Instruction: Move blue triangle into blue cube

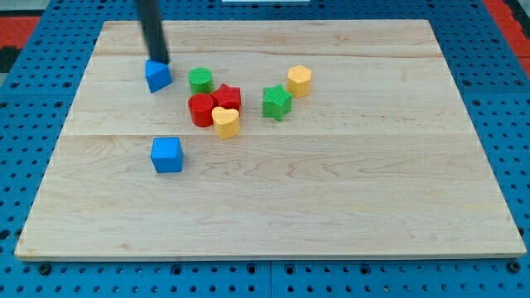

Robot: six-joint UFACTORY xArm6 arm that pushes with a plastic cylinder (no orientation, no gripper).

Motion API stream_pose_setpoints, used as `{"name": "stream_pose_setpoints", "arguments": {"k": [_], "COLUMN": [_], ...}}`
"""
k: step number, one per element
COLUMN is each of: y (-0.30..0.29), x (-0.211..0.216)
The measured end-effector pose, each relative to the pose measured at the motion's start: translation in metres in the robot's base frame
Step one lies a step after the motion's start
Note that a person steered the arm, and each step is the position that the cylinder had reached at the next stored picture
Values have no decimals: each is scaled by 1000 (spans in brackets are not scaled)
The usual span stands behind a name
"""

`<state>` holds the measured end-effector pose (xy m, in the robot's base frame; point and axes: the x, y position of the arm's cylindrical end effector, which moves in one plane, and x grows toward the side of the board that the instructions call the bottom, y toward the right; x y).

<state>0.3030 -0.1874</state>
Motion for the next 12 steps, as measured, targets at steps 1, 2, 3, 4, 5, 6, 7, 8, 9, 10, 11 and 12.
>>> {"name": "stream_pose_setpoints", "arguments": {"k": [1,2,3,4,5,6,7,8,9,10,11,12], "y": [-12,-24,1,-50,-66,-84,-43,-11,13,18,18,19], "x": [5,-3,5,65,36,0,2,21,37,70,65,45]}}
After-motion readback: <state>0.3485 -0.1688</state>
